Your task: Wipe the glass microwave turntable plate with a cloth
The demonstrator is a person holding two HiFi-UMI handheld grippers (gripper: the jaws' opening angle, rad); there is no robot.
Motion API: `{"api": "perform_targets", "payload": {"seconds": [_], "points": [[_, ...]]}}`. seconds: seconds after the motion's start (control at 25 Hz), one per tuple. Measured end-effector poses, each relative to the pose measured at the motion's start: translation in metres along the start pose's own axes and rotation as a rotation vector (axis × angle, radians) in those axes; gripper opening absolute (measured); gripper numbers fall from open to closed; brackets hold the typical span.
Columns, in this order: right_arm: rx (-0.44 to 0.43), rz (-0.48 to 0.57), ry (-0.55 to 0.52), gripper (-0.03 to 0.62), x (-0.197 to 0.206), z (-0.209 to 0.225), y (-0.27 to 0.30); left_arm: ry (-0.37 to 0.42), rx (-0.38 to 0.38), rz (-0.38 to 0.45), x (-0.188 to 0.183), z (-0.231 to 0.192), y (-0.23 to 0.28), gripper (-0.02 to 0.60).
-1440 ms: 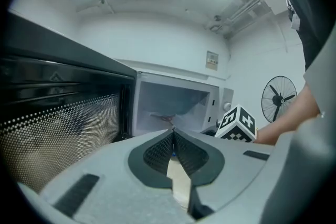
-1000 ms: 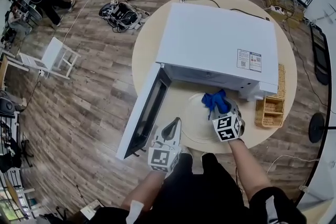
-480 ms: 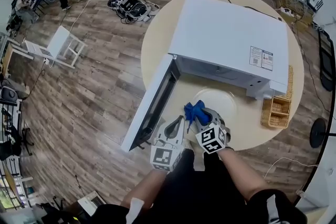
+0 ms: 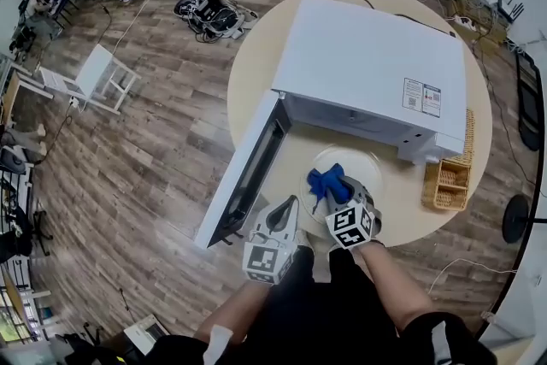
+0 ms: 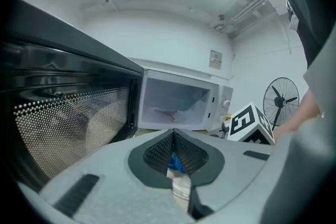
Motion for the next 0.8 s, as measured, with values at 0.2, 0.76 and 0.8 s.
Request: {"api": "perform_targets", "payload": {"seconds": [0.2, 0.76, 0.8], "points": [[0.083, -0.055, 0.044, 0.106, 0.036, 0.036, -0.017, 0.004, 0.017, -0.008, 0.004, 0.007, 0.003, 0.006], [0.196, -0.073, 0.065, 0.106, 0.069, 0.071, -0.048, 0.019, 0.029, -0.012, 0.006, 0.020, 0.005, 0.006], [0.192, -0.047, 0.062, 0.106, 0.062, 0.069, -0.049, 0.020, 0.027, -0.013, 0.007, 0.020, 0.004, 0.006]]}}
Point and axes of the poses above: the fingertips, and each gripper's own axes: y forward along the fingers, z to its right, x out of its underside, the point moved 2 cm from there along -y, backward along the fingers, and after that the axes turned 14 degrees about -y, right-handed, at the moved point
